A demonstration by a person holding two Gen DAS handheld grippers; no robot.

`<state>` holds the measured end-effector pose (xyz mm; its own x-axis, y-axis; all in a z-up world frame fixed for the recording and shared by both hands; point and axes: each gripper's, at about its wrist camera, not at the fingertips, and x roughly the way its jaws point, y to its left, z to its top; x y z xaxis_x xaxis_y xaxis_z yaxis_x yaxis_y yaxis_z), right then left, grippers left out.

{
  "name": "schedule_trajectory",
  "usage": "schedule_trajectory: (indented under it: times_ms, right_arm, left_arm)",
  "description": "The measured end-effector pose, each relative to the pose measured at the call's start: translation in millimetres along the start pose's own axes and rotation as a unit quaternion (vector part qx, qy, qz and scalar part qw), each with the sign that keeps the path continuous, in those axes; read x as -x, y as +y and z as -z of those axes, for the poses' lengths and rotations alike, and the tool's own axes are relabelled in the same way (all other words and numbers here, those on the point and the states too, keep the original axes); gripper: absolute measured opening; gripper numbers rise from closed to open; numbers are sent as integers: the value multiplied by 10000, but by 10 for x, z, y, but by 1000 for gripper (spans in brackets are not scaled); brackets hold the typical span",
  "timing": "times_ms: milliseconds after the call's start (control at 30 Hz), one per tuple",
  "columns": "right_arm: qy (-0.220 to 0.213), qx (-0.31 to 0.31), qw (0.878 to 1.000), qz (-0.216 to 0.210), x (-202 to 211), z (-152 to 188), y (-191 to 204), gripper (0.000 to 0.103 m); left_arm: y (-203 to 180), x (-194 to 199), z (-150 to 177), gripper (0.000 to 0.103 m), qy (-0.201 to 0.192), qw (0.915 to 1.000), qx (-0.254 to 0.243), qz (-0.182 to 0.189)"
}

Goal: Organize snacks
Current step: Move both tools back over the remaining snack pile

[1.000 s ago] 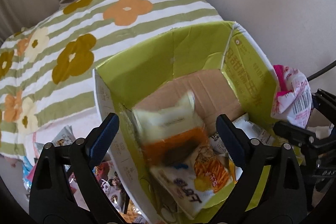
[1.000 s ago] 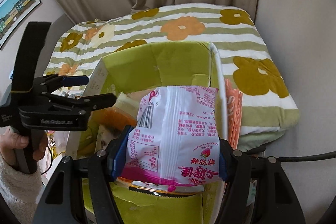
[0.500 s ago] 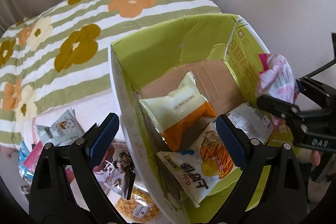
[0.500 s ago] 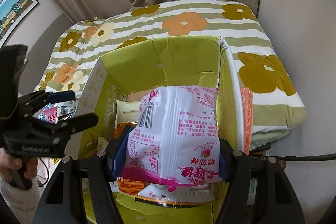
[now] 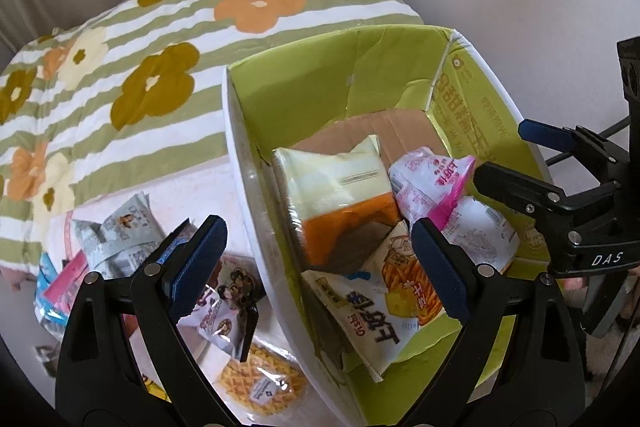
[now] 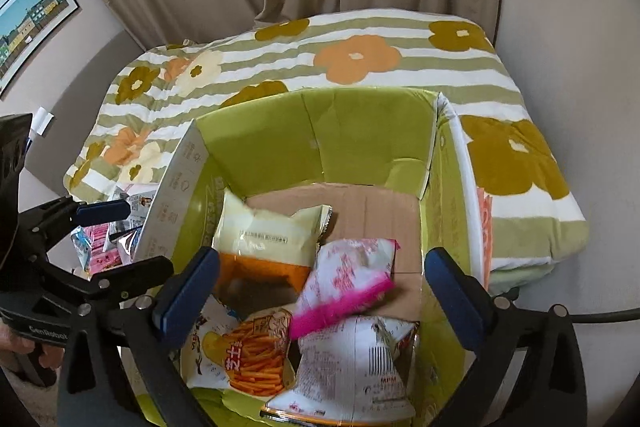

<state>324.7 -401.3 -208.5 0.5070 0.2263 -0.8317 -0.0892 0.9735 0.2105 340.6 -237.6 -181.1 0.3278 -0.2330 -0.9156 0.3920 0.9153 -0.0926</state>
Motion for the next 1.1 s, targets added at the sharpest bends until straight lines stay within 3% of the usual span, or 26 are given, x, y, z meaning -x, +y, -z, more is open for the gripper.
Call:
schedule_trajectory:
  times_ms: [267,600,733,833,1100]
  right_arm:
    - [3,131,9999,-18,269,99,64,102]
    - [-449,473,9960,-612,661,98,336,102]
    - [-551,712,9904,-1050,731,96,517,102]
    - [-610,856,9874,-1186,744,121,669,102]
    - [-457,1086,9815,-1509,590,141,1155,102]
  left_arm:
    - [-48,248,129,93,-205,9997,95,-57]
    - [-2,849,473,93,-749,9953,497,-358]
    - [153,1075,723,93,-832,9917,794,-582]
    - [308,1195,922,93,-842,9877,1013,-843]
    - [914,1394,1370,93,-848,9794,1501,-1056]
